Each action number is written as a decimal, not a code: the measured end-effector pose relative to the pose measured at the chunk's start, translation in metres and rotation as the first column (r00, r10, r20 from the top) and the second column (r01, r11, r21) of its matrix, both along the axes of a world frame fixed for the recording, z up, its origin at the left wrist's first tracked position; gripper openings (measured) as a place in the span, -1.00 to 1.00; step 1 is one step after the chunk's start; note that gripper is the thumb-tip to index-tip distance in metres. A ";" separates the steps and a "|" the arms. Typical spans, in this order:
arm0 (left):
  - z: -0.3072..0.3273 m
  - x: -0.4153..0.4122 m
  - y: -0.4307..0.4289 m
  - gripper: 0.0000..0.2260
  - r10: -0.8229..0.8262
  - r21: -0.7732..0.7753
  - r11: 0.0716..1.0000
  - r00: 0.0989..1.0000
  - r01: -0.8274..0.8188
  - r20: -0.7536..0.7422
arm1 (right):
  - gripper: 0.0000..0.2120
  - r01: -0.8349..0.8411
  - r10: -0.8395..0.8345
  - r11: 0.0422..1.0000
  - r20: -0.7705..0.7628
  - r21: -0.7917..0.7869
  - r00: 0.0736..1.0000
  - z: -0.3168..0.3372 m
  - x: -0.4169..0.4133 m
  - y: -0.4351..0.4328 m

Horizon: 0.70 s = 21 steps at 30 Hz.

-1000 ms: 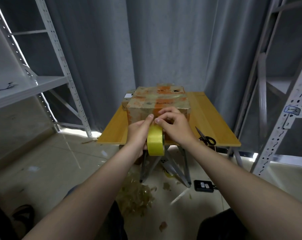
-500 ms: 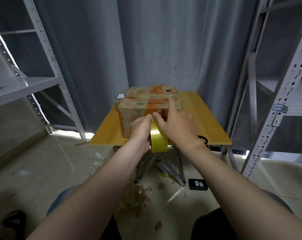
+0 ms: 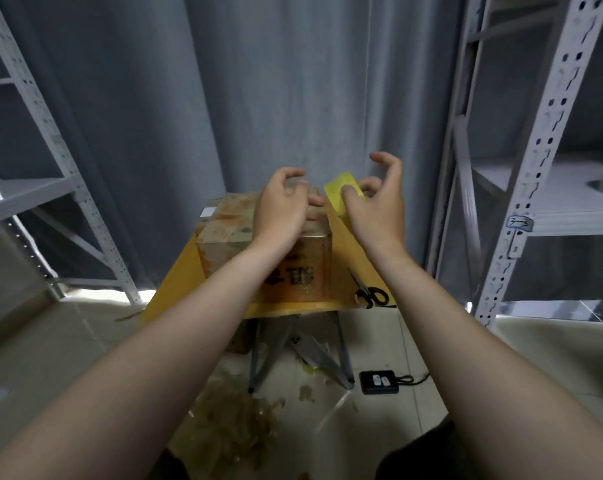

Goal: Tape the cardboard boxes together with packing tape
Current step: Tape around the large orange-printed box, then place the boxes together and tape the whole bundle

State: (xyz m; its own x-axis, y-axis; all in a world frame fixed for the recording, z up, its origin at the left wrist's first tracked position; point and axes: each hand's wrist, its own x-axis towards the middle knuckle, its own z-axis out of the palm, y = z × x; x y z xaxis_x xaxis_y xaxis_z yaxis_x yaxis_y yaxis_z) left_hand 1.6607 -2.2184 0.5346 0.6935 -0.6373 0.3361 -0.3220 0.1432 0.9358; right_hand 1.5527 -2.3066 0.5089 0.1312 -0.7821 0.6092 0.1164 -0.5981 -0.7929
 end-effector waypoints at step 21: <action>-0.025 0.131 0.051 -0.56 0.019 0.698 0.601 0.881 -0.389 0.473 | -0.77 0.040 -0.030 0.999 -0.464 0.012 0.885 -0.020 0.073 -0.070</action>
